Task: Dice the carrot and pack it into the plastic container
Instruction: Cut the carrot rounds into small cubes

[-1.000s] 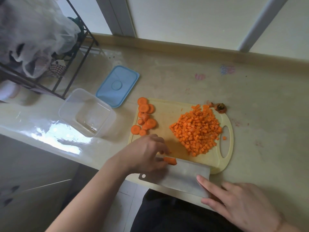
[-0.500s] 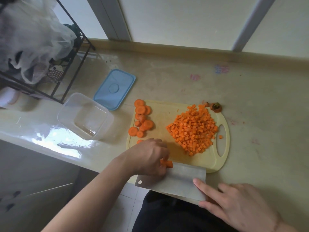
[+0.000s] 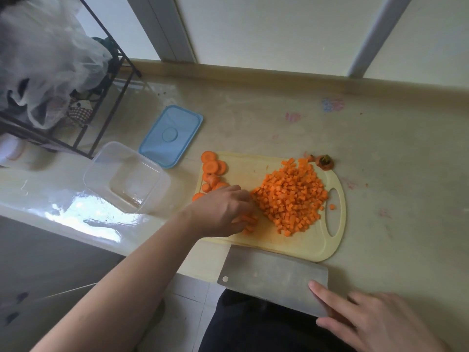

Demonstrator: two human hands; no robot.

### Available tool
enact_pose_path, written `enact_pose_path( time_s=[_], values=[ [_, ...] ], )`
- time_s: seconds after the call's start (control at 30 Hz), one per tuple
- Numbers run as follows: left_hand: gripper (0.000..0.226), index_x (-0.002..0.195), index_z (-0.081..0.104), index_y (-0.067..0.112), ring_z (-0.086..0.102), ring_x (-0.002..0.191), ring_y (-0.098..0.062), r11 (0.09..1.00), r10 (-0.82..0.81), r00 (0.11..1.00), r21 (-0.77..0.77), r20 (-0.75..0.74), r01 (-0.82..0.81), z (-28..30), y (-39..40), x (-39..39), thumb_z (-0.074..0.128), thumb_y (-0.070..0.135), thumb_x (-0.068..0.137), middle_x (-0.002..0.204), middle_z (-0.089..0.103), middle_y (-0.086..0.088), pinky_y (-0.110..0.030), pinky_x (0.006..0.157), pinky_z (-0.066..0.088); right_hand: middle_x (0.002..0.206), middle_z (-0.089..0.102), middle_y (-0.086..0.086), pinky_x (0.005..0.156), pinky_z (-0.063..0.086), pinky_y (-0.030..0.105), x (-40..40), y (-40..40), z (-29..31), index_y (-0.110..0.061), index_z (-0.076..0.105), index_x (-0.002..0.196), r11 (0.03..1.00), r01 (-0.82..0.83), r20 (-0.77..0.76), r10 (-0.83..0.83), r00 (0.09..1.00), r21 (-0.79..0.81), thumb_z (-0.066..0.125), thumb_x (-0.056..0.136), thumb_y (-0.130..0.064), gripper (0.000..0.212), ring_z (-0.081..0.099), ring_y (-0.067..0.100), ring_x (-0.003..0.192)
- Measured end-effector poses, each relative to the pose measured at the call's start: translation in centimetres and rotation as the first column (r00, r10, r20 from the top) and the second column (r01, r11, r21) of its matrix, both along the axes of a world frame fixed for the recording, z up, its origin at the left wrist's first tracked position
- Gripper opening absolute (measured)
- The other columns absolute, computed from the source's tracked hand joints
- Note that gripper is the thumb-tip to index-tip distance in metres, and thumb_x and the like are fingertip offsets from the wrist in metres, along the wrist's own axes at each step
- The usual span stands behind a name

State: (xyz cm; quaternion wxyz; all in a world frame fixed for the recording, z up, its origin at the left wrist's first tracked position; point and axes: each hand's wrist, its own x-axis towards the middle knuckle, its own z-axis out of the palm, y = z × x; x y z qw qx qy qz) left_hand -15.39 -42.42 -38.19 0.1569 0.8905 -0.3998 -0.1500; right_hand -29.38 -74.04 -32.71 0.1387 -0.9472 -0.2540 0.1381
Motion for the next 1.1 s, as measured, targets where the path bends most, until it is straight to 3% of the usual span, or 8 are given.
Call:
enact_pose_path(
  time_s=[0.17,0.37,0.5,0.6,0.7,0.87,0.97,1.1],
  values=[
    [0.043,0.111,0.071,0.014,0.061,0.084,-0.028,0.998,-0.025,1.0,0.061,-0.012,0.026,0.3,0.6,-0.6,0.075,0.032,0.073,0.104,0.064,-0.007,-0.037,0.07,0.052,0.052,0.051,-0.01,0.043,0.047,0.02,-0.7,-2.4,-0.1,-0.049,0.036,0.14,0.98,0.173,-0.141,-0.158,0.977,0.102,0.035,0.089,-0.072,0.056,0.051,0.008,0.038],
    [0.034,0.105,0.07,0.011,0.057,0.082,-0.028,0.999,-0.034,0.999,0.005,0.037,0.034,-0.6,0.4,-1.1,0.079,0.027,0.077,0.102,0.062,-0.009,-0.037,0.066,0.049,0.096,0.07,-0.022,0.089,0.036,-0.002,-1.3,-3.1,1.1,-0.035,0.066,0.119,0.825,0.503,-0.419,-0.374,0.827,0.258,0.049,0.082,-0.069,0.053,0.06,-0.014,0.082],
    [0.03,0.102,0.07,0.008,0.057,0.077,-0.029,0.994,0.094,0.993,-0.054,0.074,-0.09,-1.6,0.8,-2.5,0.063,0.033,0.089,0.091,0.061,-0.009,-0.038,0.067,0.05,0.094,0.07,-0.027,0.083,0.036,-0.005,0.1,0.0,1.2,-0.05,0.068,0.107,0.705,0.59,-0.471,-0.397,0.788,0.393,0.068,0.083,-0.045,0.025,0.057,-0.018,0.089],
    [0.031,0.096,0.071,0.007,0.057,0.069,-0.029,0.931,0.349,0.934,-0.138,0.072,-0.337,-2.1,-0.2,-5.0,0.057,0.035,0.093,0.081,0.06,-0.008,-0.039,0.064,0.051,0.052,0.046,-0.007,0.049,0.038,0.016,0.8,2.8,0.5,-0.053,0.067,0.107,0.556,0.719,-0.757,-0.226,0.613,0.417,0.065,0.072,-0.063,0.037,0.043,0.008,0.05],
    [0.03,0.093,0.074,0.011,0.06,0.067,-0.026,0.803,0.579,0.815,-0.191,0.025,-0.565,-2.3,-1.8,-7.3,0.058,0.035,0.087,0.076,0.061,-0.003,-0.033,0.06,0.053,0.058,0.027,0.011,0.039,0.025,0.019,1.9,5.1,0.4,-0.052,0.069,0.098,0.458,0.825,-0.875,-0.179,0.45,0.331,0.056,0.075,-0.054,0.026,0.025,0.014,0.042],
    [0.017,0.092,0.074,0.012,0.063,0.064,-0.024,0.624,0.755,0.647,-0.189,-0.102,-0.758,-2.3,-3.6,-8.3,0.078,0.025,0.082,0.079,0.064,-0.002,-0.027,0.056,0.048,0.055,0.03,0.006,0.039,0.028,0.021,2.7,6.1,-0.1,-0.062,0.062,0.102,0.526,0.777,-0.822,-0.228,0.522,0.347,0.05,0.075,-0.054,0.031,0.03,0.012,0.04],
    [0.031,0.088,0.074,0.01,0.061,0.057,-0.025,0.583,0.785,0.612,-0.225,-0.091,-0.781,-2.2,-4.3,-8.2,0.064,0.039,0.087,0.075,0.064,-0.004,-0.029,0.051,0.05,0.048,0.033,-0.004,0.043,0.031,0.024,2.5,6.2,-0.6,-0.064,0.059,0.108,0.602,0.722,-0.788,-0.237,0.568,0.34,0.048,0.075,-0.059,0.035,0.034,0.009,0.042],
    [0.019,0.094,0.076,0.011,0.059,0.063,-0.017,0.558,0.795,0.593,-0.226,-0.129,-0.798,-2.4,-4.3,-8.3,0.08,0.027,0.085,0.08,0.066,-0.003,-0.025,0.058,0.047,0.05,0.035,0.002,0.045,0.029,0.025,2.5,6.2,-1.0,-0.059,0.063,0.105,0.573,0.751,-0.8,-0.254,0.544,0.329,0.051,0.076,-0.056,0.032,0.032,0.015,0.044]
  ],
)
